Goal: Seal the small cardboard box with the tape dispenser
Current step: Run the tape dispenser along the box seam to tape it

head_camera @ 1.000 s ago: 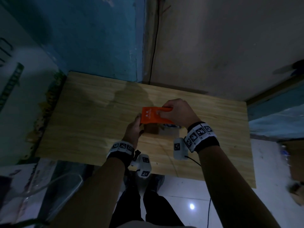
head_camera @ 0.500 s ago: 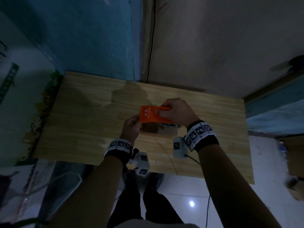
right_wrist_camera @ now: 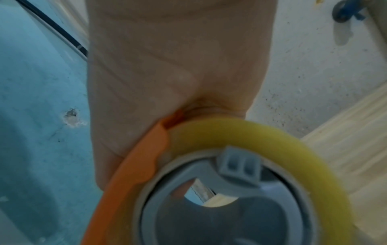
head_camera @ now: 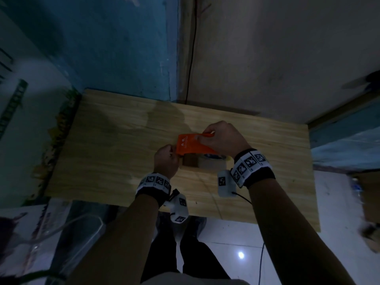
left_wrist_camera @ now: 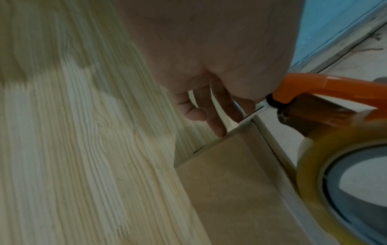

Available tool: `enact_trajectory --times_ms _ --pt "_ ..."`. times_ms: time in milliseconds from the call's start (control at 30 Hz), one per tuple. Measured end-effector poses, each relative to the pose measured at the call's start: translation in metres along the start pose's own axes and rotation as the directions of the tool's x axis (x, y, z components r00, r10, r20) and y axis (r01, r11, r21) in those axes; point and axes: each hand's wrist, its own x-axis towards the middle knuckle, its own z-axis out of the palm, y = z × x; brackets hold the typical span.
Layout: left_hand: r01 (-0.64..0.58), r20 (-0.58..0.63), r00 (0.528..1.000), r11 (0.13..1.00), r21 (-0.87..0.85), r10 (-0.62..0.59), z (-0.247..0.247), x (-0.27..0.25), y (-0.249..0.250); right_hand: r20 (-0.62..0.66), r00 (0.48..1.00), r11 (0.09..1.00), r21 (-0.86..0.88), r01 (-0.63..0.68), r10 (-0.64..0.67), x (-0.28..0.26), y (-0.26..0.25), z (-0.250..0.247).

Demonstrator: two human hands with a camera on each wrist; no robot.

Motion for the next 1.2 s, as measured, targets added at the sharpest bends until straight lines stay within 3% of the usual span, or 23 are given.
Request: enact_trajectory --times_ms 200,300,467,567,767,1200 --pt "-0.227 -0.089 0.970 0.974 -0.015 0.225 -0.002 0.002 0.001 -0.022 1.000 1.000 -0.023 0.001 -0.001 -0.003 0.005 -0.013" --pt "-0.242 -0.066 0.969 0.969 -0.046 0.239 0.001 0.005 -0.001 -0.026 1.000 0.999 -0.031 -0.013 0.012 -0.004 0.009 -0.016" --pt "-0.158 -0.017 0.987 0.984 -0.077 0.157 0.010 0.004 -0.011 -0.017 1.000 0.997 -0.077 -0.007 0.005 -0.010 0.014 -0.008" --pt "-0.014 0.016 1.000 0.997 -0.081 0.015 0.014 0.003 -0.016 -0.005 1.000 0.998 -0.065 -0.025 0.024 -0.012 0.015 -0.003" --pt "0.151 0.055 0.987 0.987 -0.045 -0.149 0.018 -0.001 -0.008 -0.005 0.999 0.994 -0.098 -0.038 0.038 -0.008 0.010 0.002" --pt "0.200 0.057 0.979 0.978 -0.059 -0.197 0.026 -0.002 -0.013 -0.011 0.997 0.972 -0.222 -0.078 0.077 0.005 -0.001 0.007"
